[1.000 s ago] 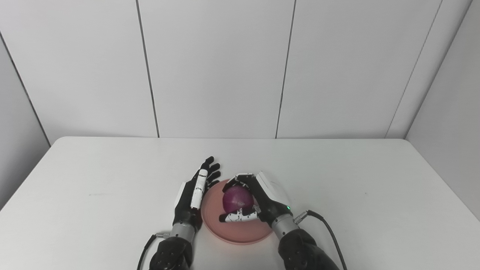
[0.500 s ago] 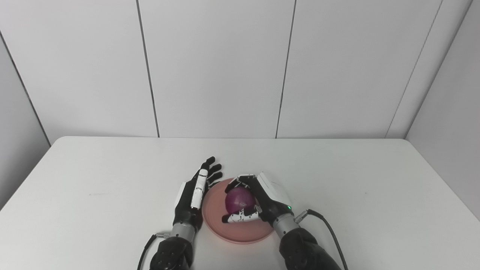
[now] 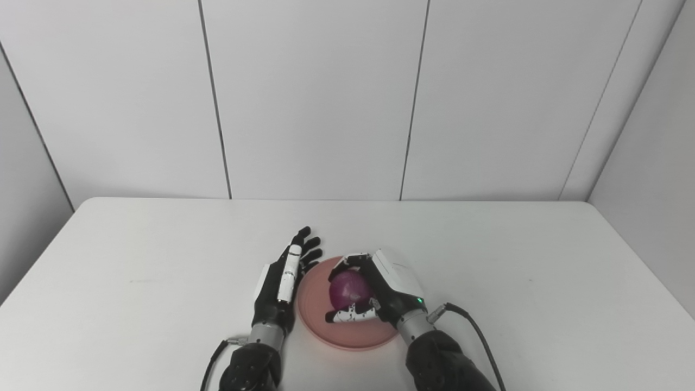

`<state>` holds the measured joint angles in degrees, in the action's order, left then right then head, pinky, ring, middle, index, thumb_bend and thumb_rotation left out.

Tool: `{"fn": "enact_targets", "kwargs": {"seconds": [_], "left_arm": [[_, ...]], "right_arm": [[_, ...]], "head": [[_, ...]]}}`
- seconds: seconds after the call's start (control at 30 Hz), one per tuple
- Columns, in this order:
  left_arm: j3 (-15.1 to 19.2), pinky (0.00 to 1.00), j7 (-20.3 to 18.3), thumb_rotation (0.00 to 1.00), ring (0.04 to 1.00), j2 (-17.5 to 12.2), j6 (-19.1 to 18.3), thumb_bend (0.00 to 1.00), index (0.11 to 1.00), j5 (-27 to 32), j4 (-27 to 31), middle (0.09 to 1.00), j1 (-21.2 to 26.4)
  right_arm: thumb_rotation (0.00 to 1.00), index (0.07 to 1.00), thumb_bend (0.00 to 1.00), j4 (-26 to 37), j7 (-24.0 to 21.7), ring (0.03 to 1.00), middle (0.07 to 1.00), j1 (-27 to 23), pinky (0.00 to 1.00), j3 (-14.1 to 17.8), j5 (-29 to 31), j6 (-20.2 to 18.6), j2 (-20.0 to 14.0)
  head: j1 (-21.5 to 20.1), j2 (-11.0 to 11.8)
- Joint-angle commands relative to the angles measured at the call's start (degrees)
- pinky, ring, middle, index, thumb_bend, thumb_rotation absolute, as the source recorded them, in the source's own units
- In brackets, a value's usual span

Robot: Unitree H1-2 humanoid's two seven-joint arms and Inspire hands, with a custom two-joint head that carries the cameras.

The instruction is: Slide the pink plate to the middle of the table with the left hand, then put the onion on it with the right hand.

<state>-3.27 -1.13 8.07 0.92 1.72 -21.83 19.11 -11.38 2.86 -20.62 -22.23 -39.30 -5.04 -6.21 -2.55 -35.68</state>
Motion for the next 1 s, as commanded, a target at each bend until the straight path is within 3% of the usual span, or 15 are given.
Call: {"fn": "enact_targets", "kwargs": {"seconds": [0.0, 0.13, 0.43, 0.97], "left_arm": [[-0.38, 0.87, 0.22, 1.00, 0.859, 0.14, -1.71, 0.50, 0.884, -0.59, -0.07, 0.876, -0.01], [-0.31, 0.88, 0.42, 1.00, 0.861, 0.20, -1.92, 0.51, 0.879, -0.67, 0.04, 0.874, -0.04], [-0.19, 0.88, 1.05, 1.00, 0.857, 0.47, -2.51, 0.50, 0.875, -1.35, 0.17, 0.868, -0.01], [-0.60, 0.88, 0.37, 1.00, 0.862, -0.19, -0.76, 0.50, 0.894, -1.77, -0.82, 0.877, 0.39]], "right_arm": [[0.21, 0.713, 0.76, 1.46, 0.87, 0.724, 0.726, -1.60, 0.72, -0.11, -0.63, 2.93, -0.75], [0.37, 0.788, 0.81, 2.70, 1.04, 0.761, 0.761, -1.22, 0.77, -0.44, -0.70, 3.05, -0.98], [0.51, 0.839, 0.86, 4.62, 0.95, 0.803, 0.811, -0.58, 0.79, -0.39, -0.75, 2.50, -1.04], [0.61, 0.849, 0.91, 8.29, 0.71, 0.825, 0.828, -0.13, 0.79, 1.20, 0.54, 2.60, -1.80]], "head": [[0.06, 0.04], [0.06, 0.12], [0.06, 0.09], [0.25, 0.27]]}}
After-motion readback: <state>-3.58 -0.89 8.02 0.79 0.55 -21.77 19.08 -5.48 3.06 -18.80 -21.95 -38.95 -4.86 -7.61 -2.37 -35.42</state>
